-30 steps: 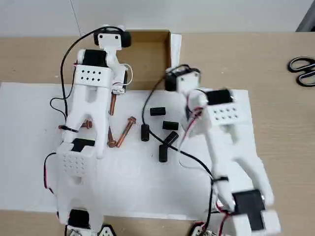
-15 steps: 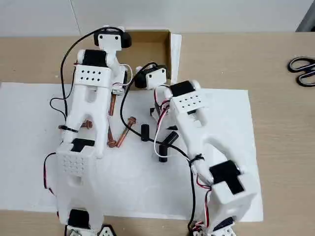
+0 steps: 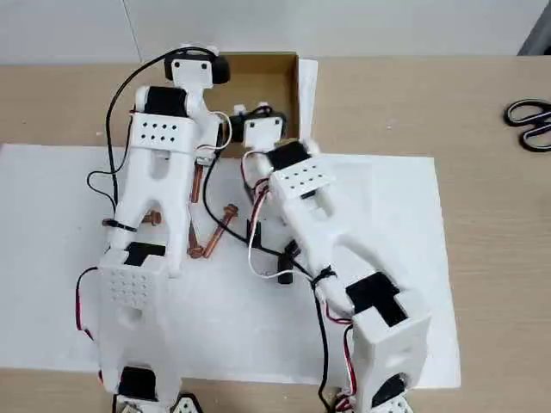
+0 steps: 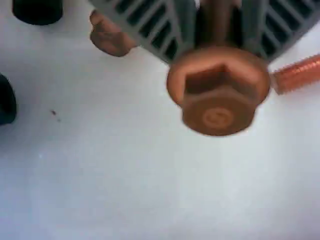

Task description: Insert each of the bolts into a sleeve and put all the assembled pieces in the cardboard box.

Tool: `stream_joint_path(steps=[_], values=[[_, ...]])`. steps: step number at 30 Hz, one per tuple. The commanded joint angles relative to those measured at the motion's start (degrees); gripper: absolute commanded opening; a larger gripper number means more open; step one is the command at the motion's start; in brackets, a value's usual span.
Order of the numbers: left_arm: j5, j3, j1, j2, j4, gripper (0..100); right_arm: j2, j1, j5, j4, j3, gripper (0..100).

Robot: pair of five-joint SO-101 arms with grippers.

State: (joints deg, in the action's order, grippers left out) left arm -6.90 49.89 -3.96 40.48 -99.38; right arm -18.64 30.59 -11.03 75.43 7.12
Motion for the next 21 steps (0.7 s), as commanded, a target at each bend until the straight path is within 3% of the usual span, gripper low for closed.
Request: stream_joint_path(steps=[1, 8, 21], values=[[0.26, -0.66, -0.18, -4.31, -0.88, 0, 0.57, 2.33, -2.55, 3.91, 3.6, 19.1], [0.26, -3.03, -0.09, -4.31, -0.09, 0, 0.57, 5.49, -2.9, 12.26, 13.36, 19.1], [0.26, -3.38, -0.09, -4.31, 0.26, 0, -3.56, 10.15, -2.9, 9.19, 14.77, 19.1]])
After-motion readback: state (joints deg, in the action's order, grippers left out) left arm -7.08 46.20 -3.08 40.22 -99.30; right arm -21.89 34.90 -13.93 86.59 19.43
